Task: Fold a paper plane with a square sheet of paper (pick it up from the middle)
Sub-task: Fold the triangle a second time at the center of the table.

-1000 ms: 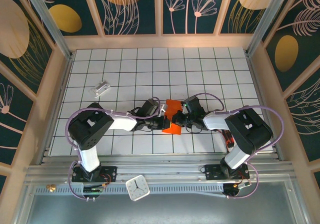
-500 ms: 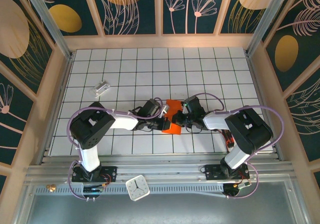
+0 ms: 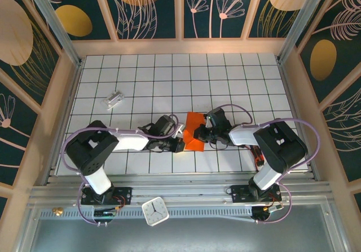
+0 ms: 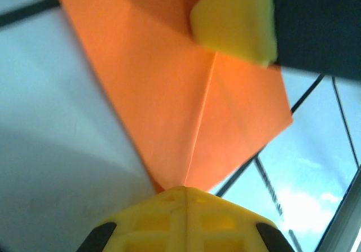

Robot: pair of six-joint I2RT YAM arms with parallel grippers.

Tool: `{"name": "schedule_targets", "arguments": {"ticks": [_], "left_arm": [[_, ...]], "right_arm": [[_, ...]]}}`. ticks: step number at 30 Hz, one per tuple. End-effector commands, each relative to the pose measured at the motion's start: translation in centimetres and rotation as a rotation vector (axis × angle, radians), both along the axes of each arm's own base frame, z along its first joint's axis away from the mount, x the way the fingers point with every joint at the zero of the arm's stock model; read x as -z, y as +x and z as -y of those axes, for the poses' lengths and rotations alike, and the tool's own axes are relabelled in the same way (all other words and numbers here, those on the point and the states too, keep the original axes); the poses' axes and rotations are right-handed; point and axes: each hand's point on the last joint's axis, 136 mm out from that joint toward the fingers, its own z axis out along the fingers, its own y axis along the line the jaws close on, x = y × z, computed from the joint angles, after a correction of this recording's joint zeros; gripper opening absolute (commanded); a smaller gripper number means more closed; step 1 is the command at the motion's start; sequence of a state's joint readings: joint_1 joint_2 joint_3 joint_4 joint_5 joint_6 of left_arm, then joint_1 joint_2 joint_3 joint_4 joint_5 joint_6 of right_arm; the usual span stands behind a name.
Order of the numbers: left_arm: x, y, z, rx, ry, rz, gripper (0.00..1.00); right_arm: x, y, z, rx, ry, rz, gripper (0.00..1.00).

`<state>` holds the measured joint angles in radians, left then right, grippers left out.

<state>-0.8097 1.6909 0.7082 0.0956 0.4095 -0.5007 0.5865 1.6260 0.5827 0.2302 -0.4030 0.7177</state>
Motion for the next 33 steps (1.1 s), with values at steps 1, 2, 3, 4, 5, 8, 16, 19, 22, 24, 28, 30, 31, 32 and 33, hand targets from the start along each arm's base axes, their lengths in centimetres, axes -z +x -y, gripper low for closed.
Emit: {"name": "schedule_targets", "arguments": {"ticks": [1,2,3,4,5,8,16,19,22,24,28,30,31,32,33], "left_arm": [[0.8,-2.3,-2.9,-0.009,0.081,-0.092,0.0],[-0.2,-1.6,-2.3,-0.029,0.031,-0.081,0.0],[-1.4,-0.9,-1.5,-0.045,-0.026,-0.074,0.0],[-2.2,-0.4,-0.8,-0.057,-0.072,-0.072,0.0],[-3.2,0.2,0.0,-0.069,-0.12,-0.067,0.0],[-5.5,1.4,2.1,-0.089,-0.239,-0.066,0.0],[-3.2,2.2,3.0,-0.085,-0.207,-0.099,0.0],[-1.5,2.0,2.7,-0.074,-0.16,-0.114,0.0],[-0.2,1.5,2.1,-0.065,-0.118,-0.131,0.0],[0.8,1.2,1.4,-0.064,-0.077,-0.134,0.0],[2.4,0.6,0.1,-0.062,-0.004,-0.142,0.0],[3.1,0.3,-0.4,-0.061,0.021,-0.146,0.0],[3.4,0.2,-0.6,-0.06,0.032,-0.148,0.0],[3.7,0.2,-0.8,-0.061,0.046,-0.149,0.0],[3.9,0.0,-1.0,-0.057,0.056,-0.151,0.0]], "right_arm": [[5.5,-3.3,4.5,0.038,-0.221,-0.167,0.0],[5.4,-3.3,4.5,0.037,-0.219,-0.167,0.0],[5.4,-3.3,4.5,0.038,-0.216,-0.166,0.0],[5.5,-3.3,4.5,0.037,-0.217,-0.167,0.0],[5.4,-3.3,4.5,0.04,-0.215,-0.167,0.0],[5.3,-3.3,4.4,0.039,-0.213,-0.163,0.0],[5.1,-3.1,4.2,0.034,-0.21,-0.157,0.0],[5.0,-3.0,4.2,0.034,-0.209,-0.155,0.0],[4.9,-2.9,4.2,0.034,-0.207,-0.154,0.0],[4.7,-2.7,4.0,0.031,-0.201,-0.148,0.0],[2.9,-1.6,3.0,0.008,-0.162,-0.093,0.0],[0.8,-0.8,2.0,-0.015,-0.102,-0.034,0.0],[-0.1,-0.5,1.5,-0.025,-0.076,-0.015,0.0],[-0.9,-0.4,1.1,-0.036,-0.048,0.001,0.0],[-1.6,-0.4,0.7,-0.044,-0.021,0.01,0.0]]}}
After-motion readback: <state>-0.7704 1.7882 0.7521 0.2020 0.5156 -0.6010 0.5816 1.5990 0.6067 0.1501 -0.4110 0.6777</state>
